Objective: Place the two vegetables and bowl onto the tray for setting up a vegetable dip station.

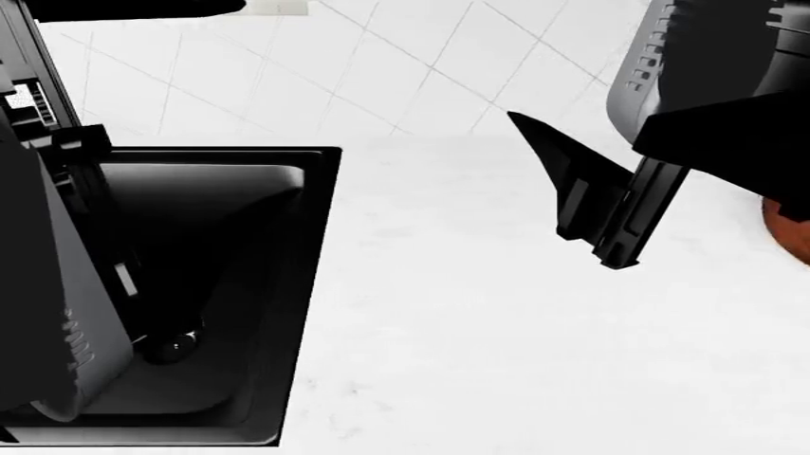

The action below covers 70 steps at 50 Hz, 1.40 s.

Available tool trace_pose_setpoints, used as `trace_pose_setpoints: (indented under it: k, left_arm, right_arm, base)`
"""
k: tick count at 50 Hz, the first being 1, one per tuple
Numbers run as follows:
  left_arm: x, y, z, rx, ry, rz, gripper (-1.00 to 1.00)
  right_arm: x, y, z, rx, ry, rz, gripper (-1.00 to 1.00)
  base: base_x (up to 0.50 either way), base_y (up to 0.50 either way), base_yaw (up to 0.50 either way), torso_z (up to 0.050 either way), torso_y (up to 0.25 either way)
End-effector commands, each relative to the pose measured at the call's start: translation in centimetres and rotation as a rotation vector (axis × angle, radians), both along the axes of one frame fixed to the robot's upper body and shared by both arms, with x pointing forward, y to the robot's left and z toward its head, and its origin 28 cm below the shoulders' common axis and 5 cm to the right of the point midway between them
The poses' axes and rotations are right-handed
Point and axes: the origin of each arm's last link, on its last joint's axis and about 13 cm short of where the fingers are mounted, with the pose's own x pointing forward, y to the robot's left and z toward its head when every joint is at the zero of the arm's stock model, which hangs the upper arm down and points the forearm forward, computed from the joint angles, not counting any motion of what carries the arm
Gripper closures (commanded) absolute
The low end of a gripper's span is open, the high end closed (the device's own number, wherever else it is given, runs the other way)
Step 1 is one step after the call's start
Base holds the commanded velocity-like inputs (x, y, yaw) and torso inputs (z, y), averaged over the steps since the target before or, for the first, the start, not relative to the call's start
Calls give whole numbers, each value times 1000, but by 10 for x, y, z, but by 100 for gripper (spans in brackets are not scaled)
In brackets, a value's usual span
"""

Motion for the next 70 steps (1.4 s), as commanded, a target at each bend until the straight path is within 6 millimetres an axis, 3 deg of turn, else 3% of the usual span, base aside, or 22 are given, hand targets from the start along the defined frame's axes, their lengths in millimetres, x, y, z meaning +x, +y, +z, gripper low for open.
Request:
trace_pose_setpoints:
  k: [1,49,58,63,67,70]
  left_arm:
    - [0,0,0,-1,-1,1,-100]
    - [-1,0,-1,2,-6,4,-100]
    - [0,1,-6,-7,-10,15,-100]
    - [6,0,-10,-23,-7,6,-100]
    - [10,-2,-11,-27,-7,-7,-100]
    - [14,-1,-15,-34,1,-13,-100]
  right_arm:
    - [0,0,0,1,0,2,-100]
    - [1,-3,-5,-7,14,5,-100]
    - [10,-32,-19,-45,213,-183,-100]
    - [8,-45,-11,-37,427,-244,-100]
    - [21,-53,1,-10,513,-309,-100]
    - [31,-54,-3,28,585,-292,-100]
  base:
    - [0,-500,0,0,0]
    - [0,-490,0,0,0]
    - [0,0,0,0,0]
    - [0,0,0,0,0]
    - [0,0,0,0,0]
    - [0,0,0,0,0]
